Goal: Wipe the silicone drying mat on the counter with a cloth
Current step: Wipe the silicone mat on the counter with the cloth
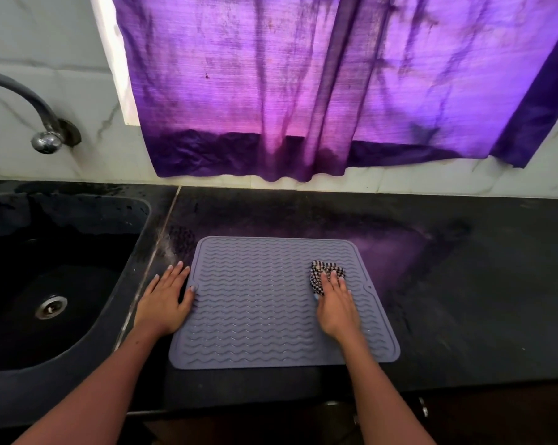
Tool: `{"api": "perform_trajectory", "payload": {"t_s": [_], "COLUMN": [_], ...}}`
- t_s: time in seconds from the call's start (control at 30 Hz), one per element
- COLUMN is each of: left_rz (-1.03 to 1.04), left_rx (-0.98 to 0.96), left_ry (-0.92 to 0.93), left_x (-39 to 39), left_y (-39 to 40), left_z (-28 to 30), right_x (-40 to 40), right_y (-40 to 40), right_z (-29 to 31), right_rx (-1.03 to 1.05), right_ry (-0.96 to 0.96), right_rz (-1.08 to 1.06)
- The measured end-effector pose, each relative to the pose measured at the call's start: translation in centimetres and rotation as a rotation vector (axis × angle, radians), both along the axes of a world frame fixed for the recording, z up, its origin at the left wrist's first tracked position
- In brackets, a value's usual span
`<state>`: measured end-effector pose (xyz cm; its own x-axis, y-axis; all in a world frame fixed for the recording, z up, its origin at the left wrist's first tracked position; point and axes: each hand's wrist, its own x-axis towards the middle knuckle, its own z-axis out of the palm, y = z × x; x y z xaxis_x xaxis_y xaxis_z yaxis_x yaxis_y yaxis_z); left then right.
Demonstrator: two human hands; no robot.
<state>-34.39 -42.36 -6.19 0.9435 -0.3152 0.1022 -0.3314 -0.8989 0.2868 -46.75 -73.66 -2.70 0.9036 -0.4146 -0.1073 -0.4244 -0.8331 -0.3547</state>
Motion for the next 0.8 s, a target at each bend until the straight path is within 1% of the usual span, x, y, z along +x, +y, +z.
{"api": "perform_trajectory", "payload": {"t_s": [0.03, 0.07, 0.1, 0.13, 0.17, 0.2, 0.23, 0.3, 0.33, 0.4, 0.5, 0.57, 0.8], "left_rz": [-0.001, 0.0, 0.002, -0.001, -0.005, -0.006, -0.006, -0.003, -0.004, -0.008, -0.015, -0.018, -0.021], "left_rx": [0.004, 0.006, 0.006, 0.004, 0.003, 0.0, -0.004, -0.018, -0.021, -0.018, -0.018, -0.011, -0.01], "left_ry": [0.001, -0.001, -0.004, -0.007, -0.007, -0.006, -0.007, -0.009, -0.009, -0.015, -0.047, -0.045, -0.036], "left_x": [0.0, 0.0, 0.0, 0.1, 0.1, 0.1, 0.1, 0.1, 0.1, 0.1, 0.2, 0.3, 0.4], "left_y": [0.0, 0.0, 0.1, 0.1, 0.1, 0.2, 0.1, 0.1, 0.1, 0.1, 0.2, 0.2, 0.2], "left_z": [0.0, -0.1, -0.1, -0.1, -0.1, 0.0, 0.0, 0.0, 0.0, -0.1, -0.3, -0.4, -0.4], "right_x": [0.2, 0.5, 0.8, 0.9, 1.0, 1.0, 0.9, 0.1, -0.3, -1.2, -2.5, -2.6, -1.5], "right_y": [-0.3, -0.8, -1.2, -1.5, -2.0, -2.4, -2.8, -3.2, -3.2, -3.2, -2.8, -2.8, -3.2], "right_z": [0.3, 0.6, 1.2, 2.0, 2.7, 3.2, 3.6, 3.9, 3.7, 2.2, -0.2, -1.0, -0.2], "right_rx": [0.052, 0.152, 0.304, 0.461, 0.557, 0.566, 0.474, 0.175, 0.043, -0.102, -0.107, -0.104, -0.112], "right_ry": [-0.004, -0.02, -0.053, -0.102, -0.169, -0.237, -0.279, -0.302, -0.289, -0.224, -0.083, -0.065, 0.042], "right_rz": [0.006, -0.002, -0.036, -0.103, -0.177, -0.25, -0.303, -0.332, -0.307, -0.232, -0.154, -0.156, -0.144]}}
